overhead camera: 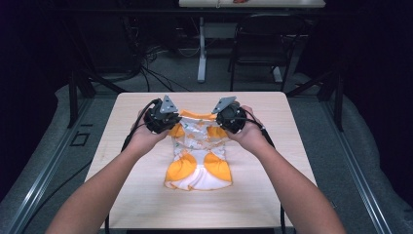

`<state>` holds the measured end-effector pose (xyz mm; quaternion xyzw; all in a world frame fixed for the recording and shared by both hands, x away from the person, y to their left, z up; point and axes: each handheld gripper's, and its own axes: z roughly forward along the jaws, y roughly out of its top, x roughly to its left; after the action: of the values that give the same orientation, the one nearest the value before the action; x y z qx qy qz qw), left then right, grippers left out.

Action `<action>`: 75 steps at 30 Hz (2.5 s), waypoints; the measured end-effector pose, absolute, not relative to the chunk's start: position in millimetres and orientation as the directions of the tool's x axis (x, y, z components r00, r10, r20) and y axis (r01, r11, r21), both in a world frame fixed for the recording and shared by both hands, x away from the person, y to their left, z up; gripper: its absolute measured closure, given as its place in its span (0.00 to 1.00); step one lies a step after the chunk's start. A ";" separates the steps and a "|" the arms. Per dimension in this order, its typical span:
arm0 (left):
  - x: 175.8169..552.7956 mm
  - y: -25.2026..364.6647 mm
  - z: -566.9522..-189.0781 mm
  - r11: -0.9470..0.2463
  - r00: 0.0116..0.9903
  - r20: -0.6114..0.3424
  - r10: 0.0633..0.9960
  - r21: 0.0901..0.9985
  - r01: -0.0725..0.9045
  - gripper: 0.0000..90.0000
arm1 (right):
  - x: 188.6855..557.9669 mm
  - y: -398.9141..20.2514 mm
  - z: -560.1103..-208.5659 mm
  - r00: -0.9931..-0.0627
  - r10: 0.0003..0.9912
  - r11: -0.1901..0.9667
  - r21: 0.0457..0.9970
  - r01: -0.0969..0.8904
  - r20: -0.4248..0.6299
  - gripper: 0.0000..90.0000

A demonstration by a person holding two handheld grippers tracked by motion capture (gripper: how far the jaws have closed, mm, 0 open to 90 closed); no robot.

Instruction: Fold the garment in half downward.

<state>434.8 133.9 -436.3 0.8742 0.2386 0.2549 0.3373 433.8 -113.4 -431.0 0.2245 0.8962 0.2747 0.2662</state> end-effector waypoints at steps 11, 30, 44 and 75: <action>421.8 133.2 -455.7 -0.679 0.789 0.266 0.554 0.693 0.242 0.92 | 422.5 -116.7 -447.9 -0.785 0.510 0.772 0.589 0.237 -0.353 0.96; 407.5 135.0 -475.9 -0.695 0.823 0.222 0.523 0.670 0.261 0.92 | 401.2 -114.4 -466.3 -0.826 0.465 0.794 0.562 0.231 -0.319 0.96; 399.1 137.1 -483.8 -0.700 0.837 0.189 0.514 0.657 0.281 0.92 | 389.2 -112.2 -468.4 -0.847 0.438 0.807 0.548 0.222 -0.302 0.96; 373.7 138.2 -514.8 -0.724 0.871 0.158 0.466 0.634 0.272 0.91 | 361.1 -114.6 -498.8 -0.879 0.418 0.803 0.546 0.239 -0.230 0.96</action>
<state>373.7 138.2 -514.8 0.9154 0.2016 0.1549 0.3121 361.1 -114.6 -498.8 0.1761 0.9337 0.2597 0.1723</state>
